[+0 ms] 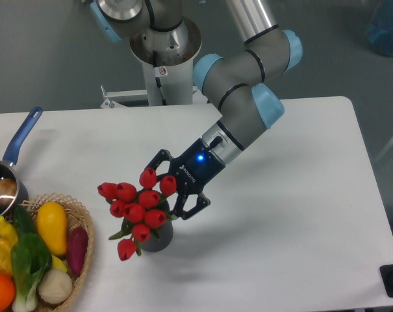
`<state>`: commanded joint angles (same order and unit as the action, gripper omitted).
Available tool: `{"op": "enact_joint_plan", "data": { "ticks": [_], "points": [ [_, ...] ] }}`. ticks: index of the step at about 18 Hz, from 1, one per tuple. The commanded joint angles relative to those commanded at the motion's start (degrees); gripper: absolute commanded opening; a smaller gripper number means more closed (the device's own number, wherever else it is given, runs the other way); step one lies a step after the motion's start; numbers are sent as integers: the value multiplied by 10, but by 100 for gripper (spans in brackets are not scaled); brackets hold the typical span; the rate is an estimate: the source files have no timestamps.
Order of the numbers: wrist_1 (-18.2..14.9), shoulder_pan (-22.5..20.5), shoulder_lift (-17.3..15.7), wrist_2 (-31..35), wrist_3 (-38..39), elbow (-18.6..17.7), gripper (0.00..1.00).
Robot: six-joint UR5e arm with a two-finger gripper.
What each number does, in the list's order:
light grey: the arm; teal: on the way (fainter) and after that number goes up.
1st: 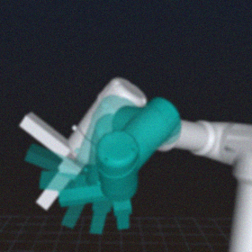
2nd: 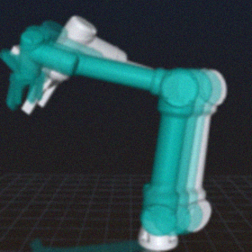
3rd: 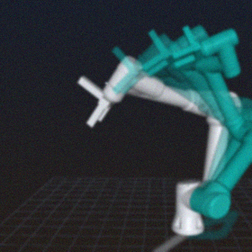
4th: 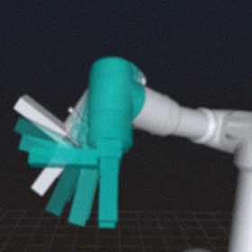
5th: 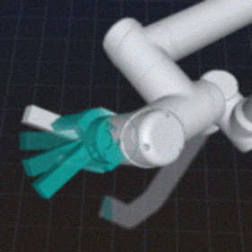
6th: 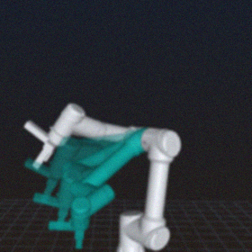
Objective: Pick up the flowers from the vase
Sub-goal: 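Close the gripper around the tulip stems just below the blooms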
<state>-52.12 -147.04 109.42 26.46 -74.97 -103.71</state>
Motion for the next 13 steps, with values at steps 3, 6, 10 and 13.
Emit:
{"op": "enact_joint_plan", "data": {
  "ticks": [3, 6, 10, 13],
  "points": [
    [-1, 1, -3, 3, 0, -4, 6],
    [-3, 0, -7, 5, 2, -12, 5],
    [-4, -1, -29, 2, 40, -11, 5],
    [-4, -4, -41, -1, 60, -9, 5]
  ]
}}
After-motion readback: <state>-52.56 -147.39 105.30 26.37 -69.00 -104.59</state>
